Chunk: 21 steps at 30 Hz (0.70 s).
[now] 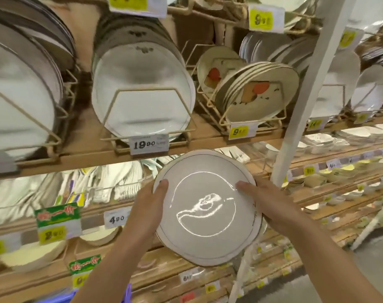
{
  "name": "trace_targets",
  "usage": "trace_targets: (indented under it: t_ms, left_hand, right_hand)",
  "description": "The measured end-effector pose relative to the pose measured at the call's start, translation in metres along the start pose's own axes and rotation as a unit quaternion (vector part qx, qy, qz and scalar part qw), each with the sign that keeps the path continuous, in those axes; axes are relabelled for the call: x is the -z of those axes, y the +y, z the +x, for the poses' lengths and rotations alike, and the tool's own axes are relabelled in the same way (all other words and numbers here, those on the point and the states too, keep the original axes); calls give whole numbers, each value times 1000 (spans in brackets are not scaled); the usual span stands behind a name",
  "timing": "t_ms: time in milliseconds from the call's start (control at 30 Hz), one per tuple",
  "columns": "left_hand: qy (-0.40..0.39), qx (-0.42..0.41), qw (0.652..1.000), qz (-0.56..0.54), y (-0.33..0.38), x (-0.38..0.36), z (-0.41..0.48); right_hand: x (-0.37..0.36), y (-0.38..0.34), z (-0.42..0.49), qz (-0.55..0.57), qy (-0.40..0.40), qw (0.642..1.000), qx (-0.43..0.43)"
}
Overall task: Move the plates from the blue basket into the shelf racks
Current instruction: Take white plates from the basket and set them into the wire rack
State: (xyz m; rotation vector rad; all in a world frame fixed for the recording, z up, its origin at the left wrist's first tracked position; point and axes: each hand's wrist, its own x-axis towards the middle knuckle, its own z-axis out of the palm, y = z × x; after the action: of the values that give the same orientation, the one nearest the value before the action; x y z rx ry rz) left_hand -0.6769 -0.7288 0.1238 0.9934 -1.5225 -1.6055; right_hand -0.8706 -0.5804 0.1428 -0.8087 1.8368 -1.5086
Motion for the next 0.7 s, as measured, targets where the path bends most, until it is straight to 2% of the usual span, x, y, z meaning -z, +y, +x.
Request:
trace_targets:
  t_ms: [133,267,367,467,600,700]
  left_hand:
    - [87,-45,995,9,19,22,4]
    - [127,-109,984,55,48,38,-3]
    - [78,-196,968,138,84,48,-6]
    - [0,-277,920,277,126,49,-1]
    - [-71,-306,853,417,164,38,5]
    - [-73,-317,845,425,179,29,5]
  right_hand:
    - [-15,-24,27,-30,-103,994,32]
    - [-21,-62,45,-75,-184,977,77]
    - [-22,-95,55,-115,-241,955,127]
    - [-26,-119,61,-106,-280,938,172]
    - [-27,-122,68,-93,-300,924,217]
    - [-28,-120,68,-61,-288,922,252]
